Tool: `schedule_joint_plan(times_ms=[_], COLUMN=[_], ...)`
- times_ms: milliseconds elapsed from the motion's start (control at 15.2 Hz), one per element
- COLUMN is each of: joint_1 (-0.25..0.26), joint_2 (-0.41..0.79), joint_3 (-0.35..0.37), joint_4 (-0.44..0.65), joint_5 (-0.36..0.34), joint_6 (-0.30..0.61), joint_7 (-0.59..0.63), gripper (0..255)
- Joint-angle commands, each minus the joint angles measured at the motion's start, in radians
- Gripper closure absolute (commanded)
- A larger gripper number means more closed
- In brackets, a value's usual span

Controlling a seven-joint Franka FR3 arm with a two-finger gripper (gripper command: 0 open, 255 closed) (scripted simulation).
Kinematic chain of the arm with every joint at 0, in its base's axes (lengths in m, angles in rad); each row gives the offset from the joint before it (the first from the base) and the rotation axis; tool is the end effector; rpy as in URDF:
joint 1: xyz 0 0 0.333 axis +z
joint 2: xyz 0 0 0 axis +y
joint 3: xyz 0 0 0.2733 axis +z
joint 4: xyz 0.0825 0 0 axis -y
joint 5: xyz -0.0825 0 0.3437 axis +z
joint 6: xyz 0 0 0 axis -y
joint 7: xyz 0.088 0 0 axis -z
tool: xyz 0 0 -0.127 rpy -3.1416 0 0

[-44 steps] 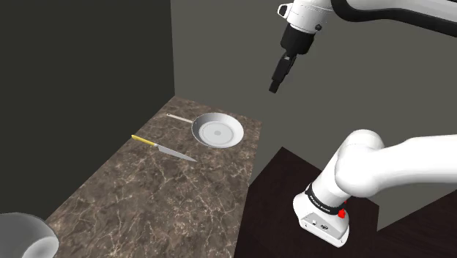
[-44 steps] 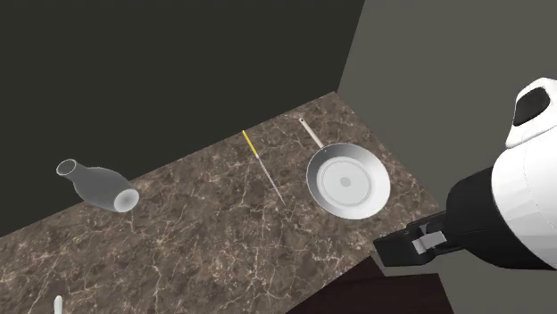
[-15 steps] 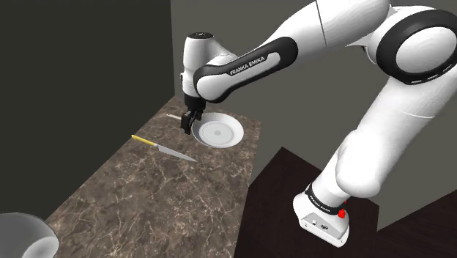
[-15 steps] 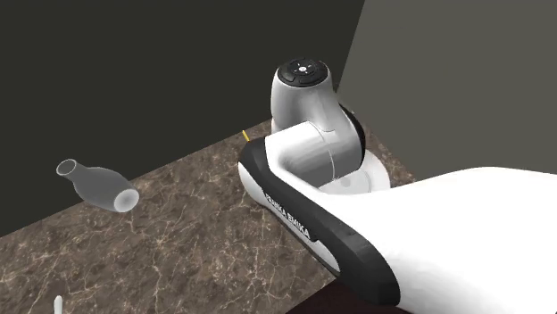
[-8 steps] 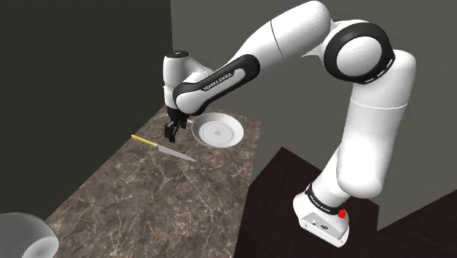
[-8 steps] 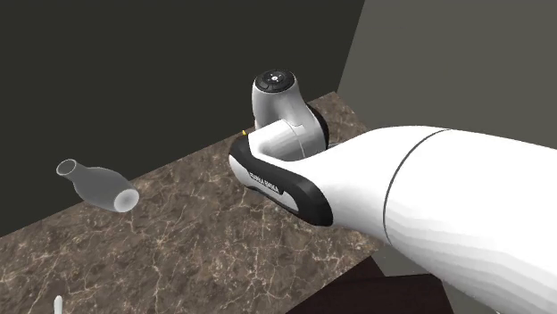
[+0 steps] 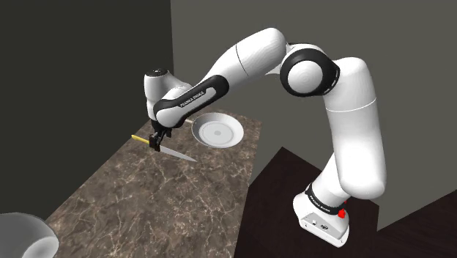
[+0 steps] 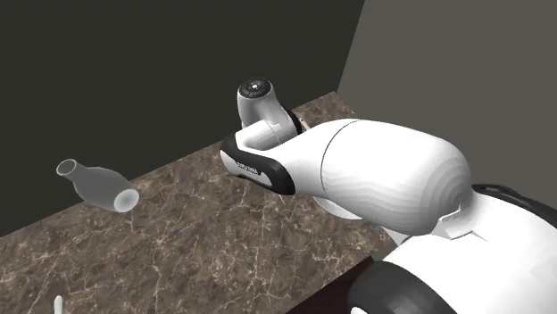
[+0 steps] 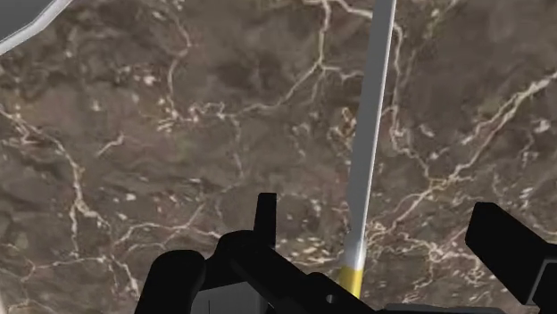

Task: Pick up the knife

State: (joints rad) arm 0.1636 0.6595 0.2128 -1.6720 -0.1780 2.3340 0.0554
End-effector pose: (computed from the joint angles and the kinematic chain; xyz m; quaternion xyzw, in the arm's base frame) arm 0.5904 0.2162 0.2021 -0.9802 -0.1978 -0.0105 0.0021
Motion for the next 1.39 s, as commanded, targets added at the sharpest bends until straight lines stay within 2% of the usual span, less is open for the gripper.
schedule_joint_plan(times_ms=[0,462,528,1320], joint_1=[0.008,0.015,0.015,0.012], joint_2=[0.031,0.083,0.083,0.055], joint_3=[-0.004,-0.014,-0.014,-0.008], joint_4=[0.021,0.028,0.028,0.023], joint_5=[-0.006,-0.017,-0.017,-0.011], joint_6=[0.009,0.055,0.054,0.031], joint_7=[0.005,0.012,0.011,0.008], gripper=[0,0,255,255])
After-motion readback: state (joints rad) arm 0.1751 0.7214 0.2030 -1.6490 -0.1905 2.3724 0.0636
